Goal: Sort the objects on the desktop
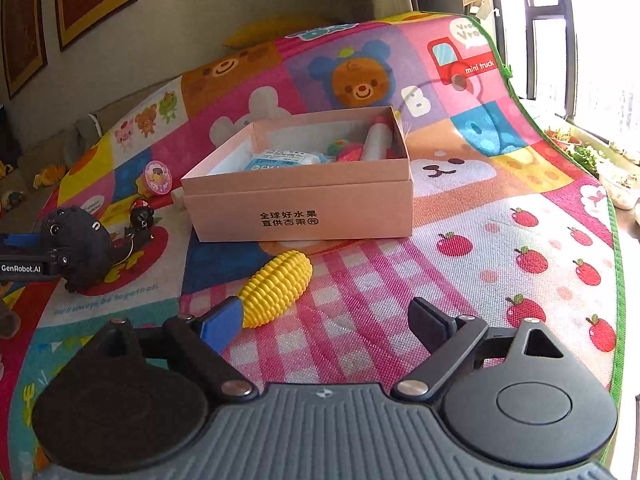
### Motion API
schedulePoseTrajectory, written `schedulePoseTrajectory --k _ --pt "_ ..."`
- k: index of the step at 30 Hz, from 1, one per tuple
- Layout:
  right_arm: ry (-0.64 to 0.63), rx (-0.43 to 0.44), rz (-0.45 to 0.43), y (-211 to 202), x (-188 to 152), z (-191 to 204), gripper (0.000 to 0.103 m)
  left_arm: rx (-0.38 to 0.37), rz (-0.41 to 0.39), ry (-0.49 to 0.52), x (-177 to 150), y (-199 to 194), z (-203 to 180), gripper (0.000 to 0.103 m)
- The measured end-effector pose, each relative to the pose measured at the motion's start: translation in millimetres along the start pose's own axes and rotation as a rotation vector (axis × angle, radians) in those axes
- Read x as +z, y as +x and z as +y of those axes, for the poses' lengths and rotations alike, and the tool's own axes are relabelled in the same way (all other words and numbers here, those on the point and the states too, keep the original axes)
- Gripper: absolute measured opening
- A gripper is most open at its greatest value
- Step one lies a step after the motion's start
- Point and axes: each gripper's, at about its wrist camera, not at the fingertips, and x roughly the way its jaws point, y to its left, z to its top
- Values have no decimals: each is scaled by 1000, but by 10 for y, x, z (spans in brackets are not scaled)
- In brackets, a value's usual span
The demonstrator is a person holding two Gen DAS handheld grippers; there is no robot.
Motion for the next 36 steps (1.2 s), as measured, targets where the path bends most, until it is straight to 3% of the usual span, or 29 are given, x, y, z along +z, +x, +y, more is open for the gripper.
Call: schedulePoseTrajectory --k 3,7,8,9,13,15,17,18,21,23,26,28,29,33,36 --pt "2 2 2 9 1 -5 96 -16 -12 22 17 67 -130 103" --pt "5 -7 -1 6 -5 -8 96 15 -45 90 46 127 -311 100" --pt "7 -8 -3 3 -7 -9 97 14 -48 108 46 120 -347 94" --pt "9 -9 -6 1 -10 -12 97 4 -47 126 40 108 -379 78" --pt "18 -8 -11 -2 -7 -25 98 21 -60 168 -12 12 -456 72" --pt "24 -7 -18 -12 -8 -40 98 -2 -57 138 28 -51 -446 68" --pt "32 -5 -23 -20 -8 -50 99 -84 -87 82 155 -187 -441 48" --pt "35 -5 -23 -20 -8 -55 99 -132 -110 53 238 -263 -453 31" --pt "42 -12 -23 -18 -7 -66 100 -276 -179 -27 464 -445 -539 32" --pt "46 -20 -26 -22 -9 -68 100 -312 -205 -18 520 -472 -664 34" --pt "57 -28 -32 -29 -9 -84 101 -279 -196 6 454 -425 -735 37" --pt "65 -29 -33 -29 -8 -98 103 -258 -176 -31 381 -417 -623 57" --pt "69 -27 -35 -29 -8 -106 103 -245 -171 -56 347 -435 -536 61" --pt "73 -24 -31 -19 -7 -110 103 -185 -185 -148 237 -560 -152 93" --pt "66 -28 -38 -25 -6 -98 103 -174 -160 -184 173 -580 57 97"
